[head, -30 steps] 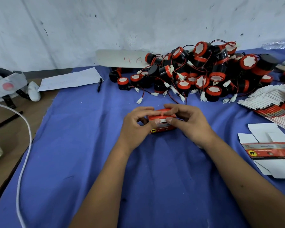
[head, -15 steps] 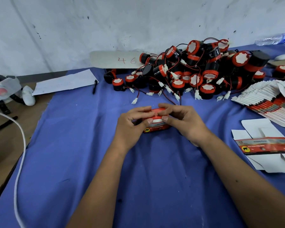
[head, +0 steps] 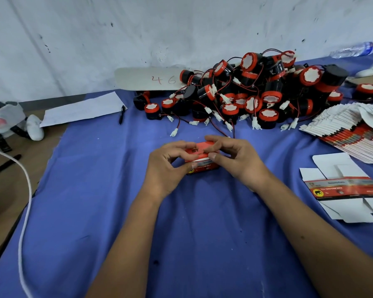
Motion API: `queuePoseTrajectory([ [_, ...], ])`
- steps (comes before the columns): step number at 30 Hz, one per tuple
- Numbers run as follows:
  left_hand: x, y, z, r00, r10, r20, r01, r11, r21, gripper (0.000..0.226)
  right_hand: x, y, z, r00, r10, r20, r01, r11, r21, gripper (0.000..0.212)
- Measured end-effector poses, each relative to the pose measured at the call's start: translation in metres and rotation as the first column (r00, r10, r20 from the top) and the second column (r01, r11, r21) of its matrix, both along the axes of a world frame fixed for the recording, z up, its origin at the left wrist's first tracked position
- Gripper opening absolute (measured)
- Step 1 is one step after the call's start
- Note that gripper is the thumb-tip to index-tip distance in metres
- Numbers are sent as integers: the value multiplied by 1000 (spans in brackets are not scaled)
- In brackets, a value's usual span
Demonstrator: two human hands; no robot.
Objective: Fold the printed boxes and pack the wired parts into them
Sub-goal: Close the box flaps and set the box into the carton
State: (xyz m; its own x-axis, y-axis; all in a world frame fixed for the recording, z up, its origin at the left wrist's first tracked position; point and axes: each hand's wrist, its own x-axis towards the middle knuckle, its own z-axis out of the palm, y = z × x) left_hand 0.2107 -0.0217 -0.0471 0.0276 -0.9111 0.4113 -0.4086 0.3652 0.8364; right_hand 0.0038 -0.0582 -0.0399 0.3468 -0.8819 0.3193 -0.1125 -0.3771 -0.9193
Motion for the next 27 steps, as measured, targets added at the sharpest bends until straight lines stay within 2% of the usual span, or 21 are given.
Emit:
queuePoseTrajectory([
  [5,-2,0,-4,999,7,47,-6,1000,-22,11,0,0,-6,981,-103,-163,77,984,-159,20],
  [10,-8,0,-3,999,48,-5,-48,999,-19,23,-1,-1,-6,973,-136,-187,94,972,-216,15],
  [18,-9,-1,1,998,28,-62,-25,998,50,29,3,0,3,954,-142,-265,95,979,-180,11],
  [22,-18,4,8,999,39,-21,-37,995,91,25,-4,6,32,876,-149,-458,41,971,-237,11],
  [24,-34,5,17,999,15,-44,-11,995,97,21,-20,15,50,834,-207,-511,88,965,-247,9],
  [27,-84,2,37,995,4,-104,-3,1000,11,15,-67,38,84,774,-372,-512,230,919,-320,10],
])
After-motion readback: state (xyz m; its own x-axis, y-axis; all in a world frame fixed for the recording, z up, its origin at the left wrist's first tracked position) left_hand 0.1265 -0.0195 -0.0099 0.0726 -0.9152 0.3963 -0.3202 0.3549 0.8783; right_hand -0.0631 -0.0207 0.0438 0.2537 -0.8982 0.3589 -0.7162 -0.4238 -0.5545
